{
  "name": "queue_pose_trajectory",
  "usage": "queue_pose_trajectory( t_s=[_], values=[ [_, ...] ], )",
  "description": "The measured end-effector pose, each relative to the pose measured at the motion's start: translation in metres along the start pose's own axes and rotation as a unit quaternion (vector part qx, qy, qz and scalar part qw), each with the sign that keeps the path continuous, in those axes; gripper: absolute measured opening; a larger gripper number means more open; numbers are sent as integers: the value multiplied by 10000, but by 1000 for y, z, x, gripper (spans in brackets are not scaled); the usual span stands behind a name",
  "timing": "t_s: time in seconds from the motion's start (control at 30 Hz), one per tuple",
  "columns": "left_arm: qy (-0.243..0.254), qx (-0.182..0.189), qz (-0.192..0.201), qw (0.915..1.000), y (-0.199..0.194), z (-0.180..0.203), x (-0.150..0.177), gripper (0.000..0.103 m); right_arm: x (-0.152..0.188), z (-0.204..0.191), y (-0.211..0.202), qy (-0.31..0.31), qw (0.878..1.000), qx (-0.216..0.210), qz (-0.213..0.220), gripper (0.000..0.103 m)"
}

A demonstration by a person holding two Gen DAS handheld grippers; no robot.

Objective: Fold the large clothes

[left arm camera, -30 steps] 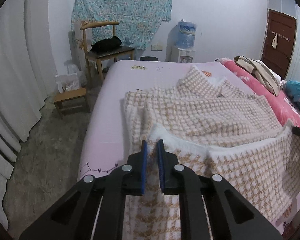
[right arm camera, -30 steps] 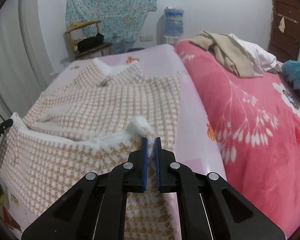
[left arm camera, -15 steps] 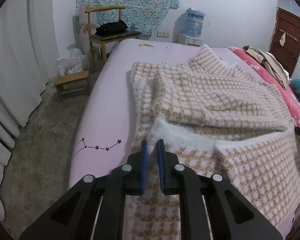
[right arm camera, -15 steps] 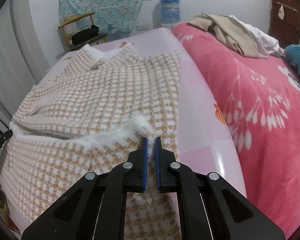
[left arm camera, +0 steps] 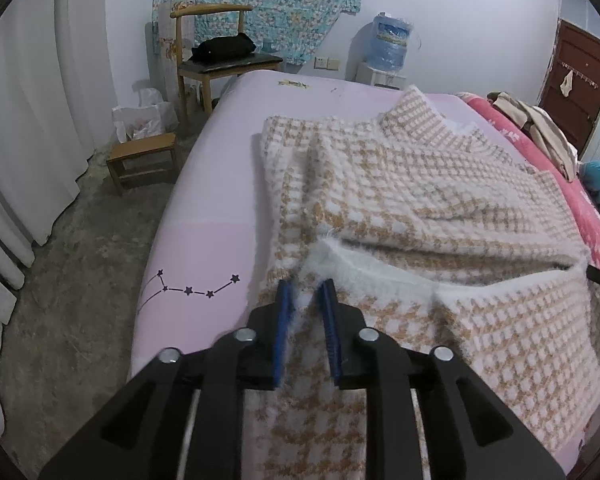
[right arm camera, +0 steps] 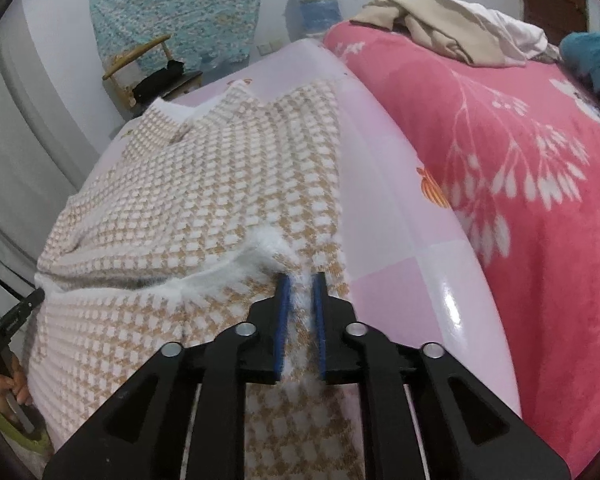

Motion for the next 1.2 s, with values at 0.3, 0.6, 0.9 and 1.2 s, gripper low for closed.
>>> queue_pose_trajectory(
  t_s=[0.3,0.6,0.9,1.2],
  values=[
    [-94,516,817,9953,-63,12,-17,39,-8,-43,-57,-652,9956,-200,638,54],
    [1162,1015,-423,9871,-10,122,52,39,21,-153,7,-1561,9796,-1232,-296,28],
    [1124,1157,-142,9868,-32,118,45,39,21,-144,-11,-1364,9831,-1210,-173,21],
    [1769,1768,-644,9661,-65,128,111,40,72,-155,-59,-1855,9753,-1172,-266,21]
  ],
)
Point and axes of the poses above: each gripper's, at about its wrist camera, not at the fingertips, and y roughly the way its jaws point, z to its right, x to its underside, the point moved 6 cm from there along y, roughly the way its jaws point, and after that the axes turned 8 degrees about -y, right-handed, at the moved point
